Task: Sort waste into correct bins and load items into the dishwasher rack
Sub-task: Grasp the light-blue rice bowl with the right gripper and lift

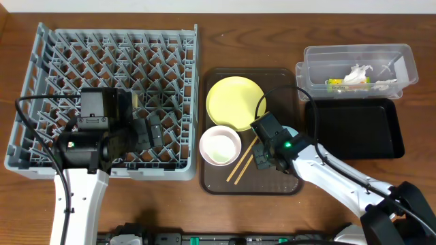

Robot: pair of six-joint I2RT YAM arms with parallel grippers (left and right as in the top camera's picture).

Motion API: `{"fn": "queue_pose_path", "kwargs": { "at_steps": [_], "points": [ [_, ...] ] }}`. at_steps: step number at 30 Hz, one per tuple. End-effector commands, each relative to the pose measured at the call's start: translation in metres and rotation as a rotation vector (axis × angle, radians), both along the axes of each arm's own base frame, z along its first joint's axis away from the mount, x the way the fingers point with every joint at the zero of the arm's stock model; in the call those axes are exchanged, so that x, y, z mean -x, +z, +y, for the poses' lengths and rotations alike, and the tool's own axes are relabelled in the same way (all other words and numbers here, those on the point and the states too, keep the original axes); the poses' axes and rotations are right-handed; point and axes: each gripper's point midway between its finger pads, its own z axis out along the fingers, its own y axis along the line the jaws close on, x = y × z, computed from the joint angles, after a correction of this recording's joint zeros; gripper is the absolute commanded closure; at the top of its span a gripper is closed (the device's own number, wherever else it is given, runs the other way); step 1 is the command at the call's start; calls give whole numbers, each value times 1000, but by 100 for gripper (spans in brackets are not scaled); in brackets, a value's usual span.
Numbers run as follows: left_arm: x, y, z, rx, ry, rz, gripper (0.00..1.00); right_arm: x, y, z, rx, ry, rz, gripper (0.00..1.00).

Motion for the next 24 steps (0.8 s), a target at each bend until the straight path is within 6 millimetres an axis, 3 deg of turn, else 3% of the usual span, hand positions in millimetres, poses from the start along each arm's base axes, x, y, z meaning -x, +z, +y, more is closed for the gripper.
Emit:
{"fn": "queue_pose_path", "kwargs": {
  "at_steps": [1, 7, 15, 19, 24],
  "points": [
    [-2, 4, -1, 12, 0, -6, 2, -9, 14, 1, -65, -66, -6, 99],
    [-2, 4, -1, 12, 0, -6, 2, -31, 60, -2, -255, -125, -56, 99],
    [-2, 4, -1, 12, 0, -6, 2, -48, 115, -33, -540, -205, -95, 99],
    [-2, 4, -1, 12, 0, -6, 2, -56, 127, -57, -640, -249, -100, 99],
    [-2, 4, -1, 12, 0, -6, 2, -64, 125, -97, -647, -341, -119, 99]
  ]
}}
